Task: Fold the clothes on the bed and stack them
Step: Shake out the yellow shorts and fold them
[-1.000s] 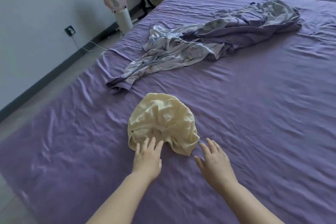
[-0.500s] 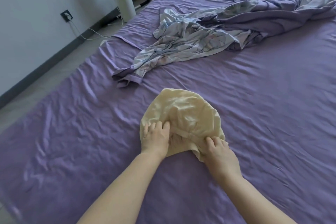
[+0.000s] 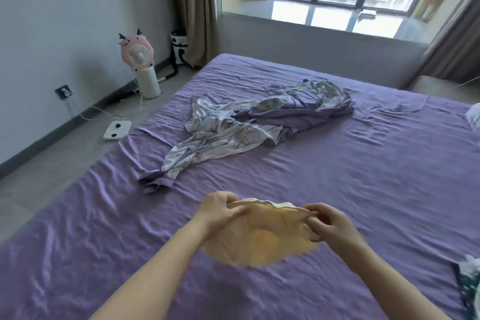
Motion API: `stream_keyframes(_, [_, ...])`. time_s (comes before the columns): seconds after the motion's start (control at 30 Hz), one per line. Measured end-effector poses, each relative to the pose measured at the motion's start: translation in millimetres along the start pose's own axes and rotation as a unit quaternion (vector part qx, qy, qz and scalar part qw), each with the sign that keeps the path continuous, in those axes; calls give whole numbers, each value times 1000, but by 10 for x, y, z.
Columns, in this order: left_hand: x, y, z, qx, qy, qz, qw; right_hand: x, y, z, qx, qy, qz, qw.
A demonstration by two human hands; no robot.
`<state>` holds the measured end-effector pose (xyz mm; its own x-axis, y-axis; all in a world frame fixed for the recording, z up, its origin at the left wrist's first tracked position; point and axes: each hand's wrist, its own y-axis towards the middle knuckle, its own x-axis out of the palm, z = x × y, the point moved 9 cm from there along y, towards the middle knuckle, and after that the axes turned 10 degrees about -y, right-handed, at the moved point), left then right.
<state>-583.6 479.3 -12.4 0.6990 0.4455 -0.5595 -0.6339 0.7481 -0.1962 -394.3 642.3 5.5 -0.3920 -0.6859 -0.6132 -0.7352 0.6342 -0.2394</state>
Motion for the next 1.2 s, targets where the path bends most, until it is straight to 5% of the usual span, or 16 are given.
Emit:
stream_keyframes(0.3, [-193,-378,1717,100,-27,-98,990,-1893,-948,-861,-29,184,41,982])
stream_keyframes(0.57, [-396,-709,2428,70,139,-11,988,-3207,-1694,-833,-29,116,95,988])
stream_keyframes(0.73, [-337,-941,2835,4,-83,16,996,-3757,-2047,-591,-27,-6,150,988])
stream_keyframes(0.9, [-136,-1188,3312,-34,-187,23,981,-4256,-2306,-555,-85,-81,210,971])
stream_keyframes(1.2, [340,-1499,4018,-59,-399,45,914,-4743,-2434,-532,-133,-9,233,963])
